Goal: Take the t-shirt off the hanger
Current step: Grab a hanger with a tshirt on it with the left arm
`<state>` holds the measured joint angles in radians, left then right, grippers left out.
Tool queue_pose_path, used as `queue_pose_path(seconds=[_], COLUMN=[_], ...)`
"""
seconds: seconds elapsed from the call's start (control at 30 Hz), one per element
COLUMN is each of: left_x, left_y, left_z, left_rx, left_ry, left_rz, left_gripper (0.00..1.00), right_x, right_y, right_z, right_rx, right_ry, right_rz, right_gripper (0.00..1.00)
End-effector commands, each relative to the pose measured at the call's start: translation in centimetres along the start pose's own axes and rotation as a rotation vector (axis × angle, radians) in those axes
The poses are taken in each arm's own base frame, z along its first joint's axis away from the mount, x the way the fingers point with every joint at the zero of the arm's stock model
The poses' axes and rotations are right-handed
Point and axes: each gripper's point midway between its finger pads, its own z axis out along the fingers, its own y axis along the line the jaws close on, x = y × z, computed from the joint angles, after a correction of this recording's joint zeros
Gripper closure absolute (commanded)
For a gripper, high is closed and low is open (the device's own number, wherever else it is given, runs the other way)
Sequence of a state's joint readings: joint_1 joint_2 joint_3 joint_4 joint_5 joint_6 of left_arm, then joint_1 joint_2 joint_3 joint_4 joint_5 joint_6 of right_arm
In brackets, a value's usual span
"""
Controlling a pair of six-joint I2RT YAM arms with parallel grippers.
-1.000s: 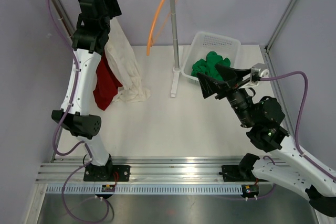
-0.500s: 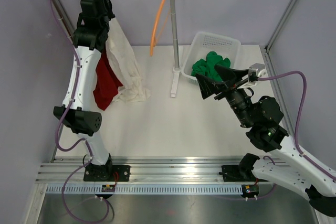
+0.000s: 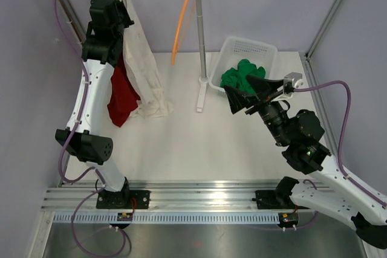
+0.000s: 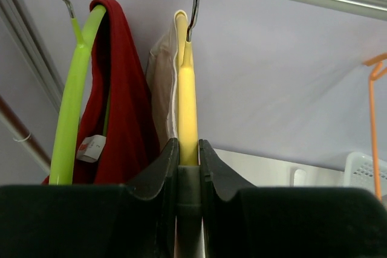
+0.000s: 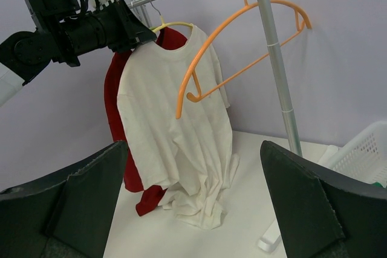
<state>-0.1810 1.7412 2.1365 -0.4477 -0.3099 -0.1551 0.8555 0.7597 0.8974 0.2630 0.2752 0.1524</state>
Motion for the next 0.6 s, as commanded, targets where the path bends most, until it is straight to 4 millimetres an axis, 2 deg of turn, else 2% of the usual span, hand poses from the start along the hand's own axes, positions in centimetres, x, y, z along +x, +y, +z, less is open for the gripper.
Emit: queue_pose_path(seconds=[0.0, 0.17, 0.23, 0.27, 0.33, 0.4, 0.47, 0.5, 0.57], left_x=[-6.2, -7.0, -6.7, -7.6, -7.2, -7.7, -7.2, -7.9, -7.5], left_y=[-1.7, -3.3, -3.6, -3.8, -3.9, -3.9, -3.8, -3.9, -4.0], left_z=[-3.0, -4.5, -4.8, -5.6, -5.8, -6.6, -6.8, -7.7, -8.0], left_rx=[0.121, 0.184, 0.201, 0.219, 0.222, 0.234, 0.235, 0.255, 0.269], left_ry=[-0.187, -0.222, -0.221, -0.248, -0.239, -0.252, -0.246, -0.266, -0.268], left_rz=[-0.043, -0.034, -0.035, -0.044, -0.043, -0.049, -0.052, -0.056, -0.066], left_gripper=[1.00, 1.00, 1.00, 1.00, 1.00, 1.00, 1.00, 1.00, 1.00], right_x=[-1.3, -1.4, -1.5, -1.6, -1.5, -1.5, -1.5, -1.4, -1.5], right_y=[0.4, 0.4, 0.4, 0.5, 0.4, 0.5, 0.5, 0.5, 0.5], right_z=[0.0, -0.3, -0.4, -0.4, -0.5, -0.5, -0.5, -0.5, -0.4], right_rx=[-0.017, -0.022, -0.022, -0.025, -0.025, -0.028, -0.028, -0.030, -0.030], right_ry=[-0.031, -0.031, -0.032, -0.034, -0.031, -0.032, -0.029, -0.027, -0.027], right_rz=[-0.007, -0.005, -0.006, -0.004, -0.005, -0.003, -0.006, -0.009, -0.011], right_gripper=[0.00, 0.01, 0.01, 0.01, 0.00, 0.01, 0.00, 0.01, 0.01])
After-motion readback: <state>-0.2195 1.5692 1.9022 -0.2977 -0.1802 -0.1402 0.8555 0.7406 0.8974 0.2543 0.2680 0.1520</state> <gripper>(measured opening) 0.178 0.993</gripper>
